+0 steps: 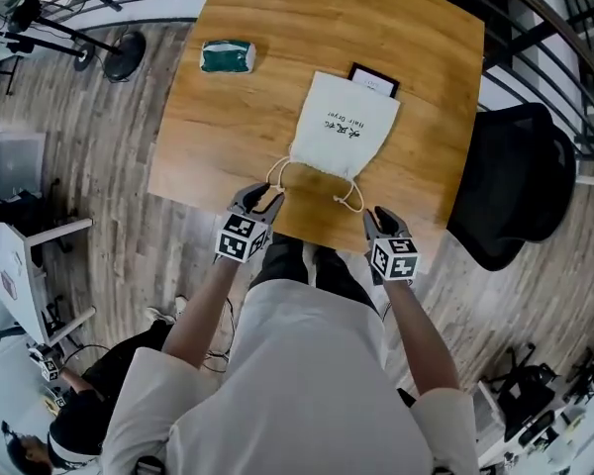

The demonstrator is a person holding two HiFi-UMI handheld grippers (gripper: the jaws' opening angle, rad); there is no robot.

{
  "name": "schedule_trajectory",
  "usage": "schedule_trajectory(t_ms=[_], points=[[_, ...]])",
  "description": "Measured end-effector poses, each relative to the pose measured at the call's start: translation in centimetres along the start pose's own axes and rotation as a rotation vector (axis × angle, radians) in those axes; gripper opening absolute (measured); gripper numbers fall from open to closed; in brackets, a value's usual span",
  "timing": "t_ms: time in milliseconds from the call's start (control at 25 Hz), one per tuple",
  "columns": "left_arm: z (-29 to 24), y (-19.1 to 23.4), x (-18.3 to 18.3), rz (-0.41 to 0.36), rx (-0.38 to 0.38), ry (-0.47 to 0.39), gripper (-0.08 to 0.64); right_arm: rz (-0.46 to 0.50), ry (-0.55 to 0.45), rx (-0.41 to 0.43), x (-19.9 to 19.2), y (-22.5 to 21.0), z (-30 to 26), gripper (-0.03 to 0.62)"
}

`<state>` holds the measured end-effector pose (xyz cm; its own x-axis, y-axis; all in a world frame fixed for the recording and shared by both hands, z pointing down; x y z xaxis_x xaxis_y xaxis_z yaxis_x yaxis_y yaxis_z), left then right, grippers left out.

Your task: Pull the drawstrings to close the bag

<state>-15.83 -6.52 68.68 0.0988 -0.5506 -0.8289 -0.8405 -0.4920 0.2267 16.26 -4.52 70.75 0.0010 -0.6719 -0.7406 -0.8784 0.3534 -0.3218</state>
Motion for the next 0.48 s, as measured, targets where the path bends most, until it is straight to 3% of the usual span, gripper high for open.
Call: schedule_trajectory(t_ms=[280, 480], points=[[-5.1, 3.8, -2.4, -0.006, -0.059, 0.112, 0.143, -0.061, 0.044, -0.086, -1.5, 0.2, -4.3, 0.089], [-8.5, 5.1, -3.7, -0.081, -0.102, 0.186, 0.143, -0.048, 0.085, -0.135, -2.5, 0.0, -6.8, 0.089]])
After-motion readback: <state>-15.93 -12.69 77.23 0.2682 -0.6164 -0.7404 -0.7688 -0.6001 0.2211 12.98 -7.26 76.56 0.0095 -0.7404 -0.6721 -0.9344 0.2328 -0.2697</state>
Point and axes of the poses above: the fingertips, and each gripper's own axes: z backward along the fingers, y to its left, x out of its top, the point moved 9 cm from there along z, backward along the fingers, and after that the axes turned 12 degrees about -y, right-handed, at the moved point
